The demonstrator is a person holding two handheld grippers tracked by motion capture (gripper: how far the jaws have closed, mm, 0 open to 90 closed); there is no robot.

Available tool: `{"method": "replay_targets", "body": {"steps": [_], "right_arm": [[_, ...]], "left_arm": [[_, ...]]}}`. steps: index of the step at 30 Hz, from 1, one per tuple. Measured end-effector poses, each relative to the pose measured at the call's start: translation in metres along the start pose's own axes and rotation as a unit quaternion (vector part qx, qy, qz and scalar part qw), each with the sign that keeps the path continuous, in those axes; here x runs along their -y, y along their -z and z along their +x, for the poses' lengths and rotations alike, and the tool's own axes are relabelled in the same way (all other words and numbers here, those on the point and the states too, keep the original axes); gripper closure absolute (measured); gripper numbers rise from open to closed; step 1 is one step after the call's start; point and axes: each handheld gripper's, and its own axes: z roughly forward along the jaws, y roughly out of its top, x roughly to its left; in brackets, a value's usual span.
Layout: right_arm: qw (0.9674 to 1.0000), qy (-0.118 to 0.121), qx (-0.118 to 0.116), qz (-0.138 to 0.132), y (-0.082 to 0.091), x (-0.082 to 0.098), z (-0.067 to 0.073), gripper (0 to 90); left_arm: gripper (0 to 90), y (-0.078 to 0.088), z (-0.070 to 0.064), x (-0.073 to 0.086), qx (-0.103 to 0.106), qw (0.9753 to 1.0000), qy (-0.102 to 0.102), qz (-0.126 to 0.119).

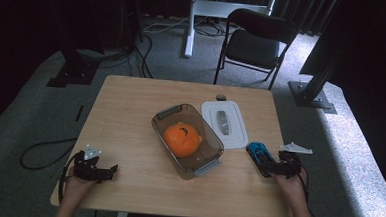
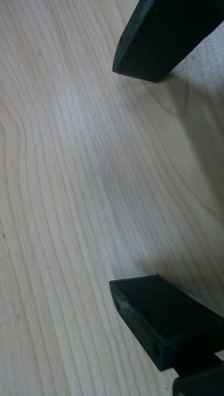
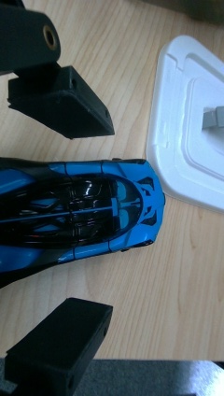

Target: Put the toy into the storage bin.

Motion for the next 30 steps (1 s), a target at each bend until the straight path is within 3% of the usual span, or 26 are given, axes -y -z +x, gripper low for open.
{"method": "replay_targets", "body": {"steps": [8, 20, 30], "right_arm": [[0.9996, 0.007, -0.013, 0.023, -0.016, -0.003, -0.001, 11.7], [0.9973, 0.037, 0.002, 0.064, -0.037, -0.002, 0.003, 12.4], [0.9951, 0.059, 0.013, 0.077, -0.044, -0.001, 0.005, 15.5]], "left_arm": [[1.1, -0.001, 0.000, -0.001, -0.003, 1.0000, 0.003, 0.000], [1.1, -0.001, 0.000, -0.001, -0.003, 1.0000, 0.003, 0.000], [1.1, -0.001, 0.000, -0.001, -0.004, 1.0000, 0.003, 0.000]]}}
